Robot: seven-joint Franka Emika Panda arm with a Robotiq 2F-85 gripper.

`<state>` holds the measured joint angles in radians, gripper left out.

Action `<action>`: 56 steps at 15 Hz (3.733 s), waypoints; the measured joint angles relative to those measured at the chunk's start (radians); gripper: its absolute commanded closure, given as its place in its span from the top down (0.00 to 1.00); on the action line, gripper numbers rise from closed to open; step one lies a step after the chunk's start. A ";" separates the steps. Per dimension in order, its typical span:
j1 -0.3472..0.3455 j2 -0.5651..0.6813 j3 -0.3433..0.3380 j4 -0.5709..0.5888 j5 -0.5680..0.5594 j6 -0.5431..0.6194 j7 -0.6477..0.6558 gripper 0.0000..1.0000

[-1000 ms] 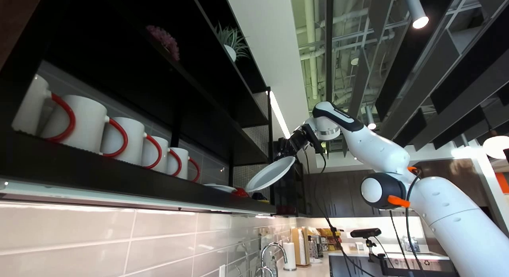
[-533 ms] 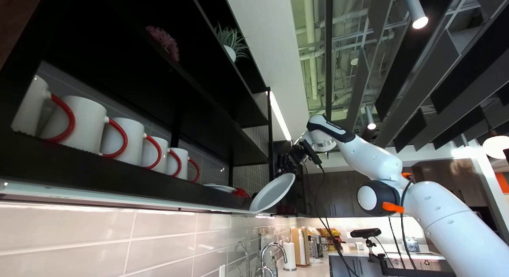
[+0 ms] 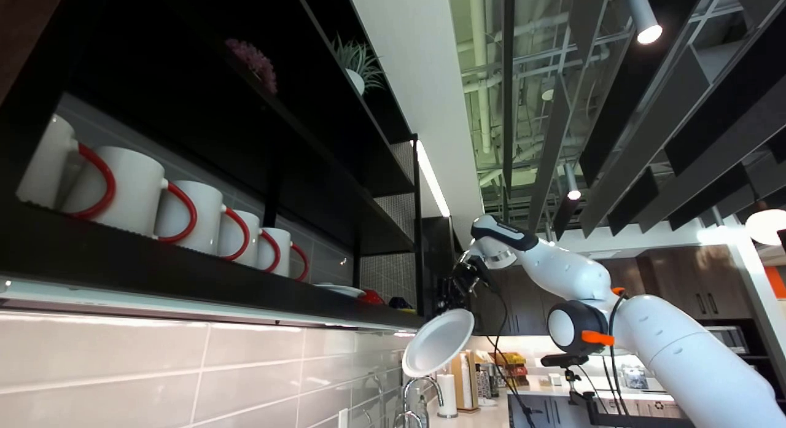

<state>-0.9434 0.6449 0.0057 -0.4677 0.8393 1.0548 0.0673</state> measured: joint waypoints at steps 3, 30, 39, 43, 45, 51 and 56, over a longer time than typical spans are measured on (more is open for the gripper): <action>-0.001 0.078 0.005 0.001 -0.028 0.000 -0.040 0.00; 0.014 0.360 0.114 0.011 -0.189 -0.080 -0.563 0.00; 0.017 0.450 0.140 0.012 -0.236 -0.085 -0.628 0.01; 0.017 0.451 0.145 0.014 -0.243 -0.086 -0.627 0.00; 0.025 0.463 0.145 0.013 -0.277 -0.086 -0.631 0.00; 0.051 0.532 0.145 0.013 -0.396 -0.084 -0.768 0.00; 0.043 0.576 0.159 0.013 -0.398 -0.063 -0.844 0.00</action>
<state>-0.9007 1.2207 0.1649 -0.4543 0.4410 0.9915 -0.7771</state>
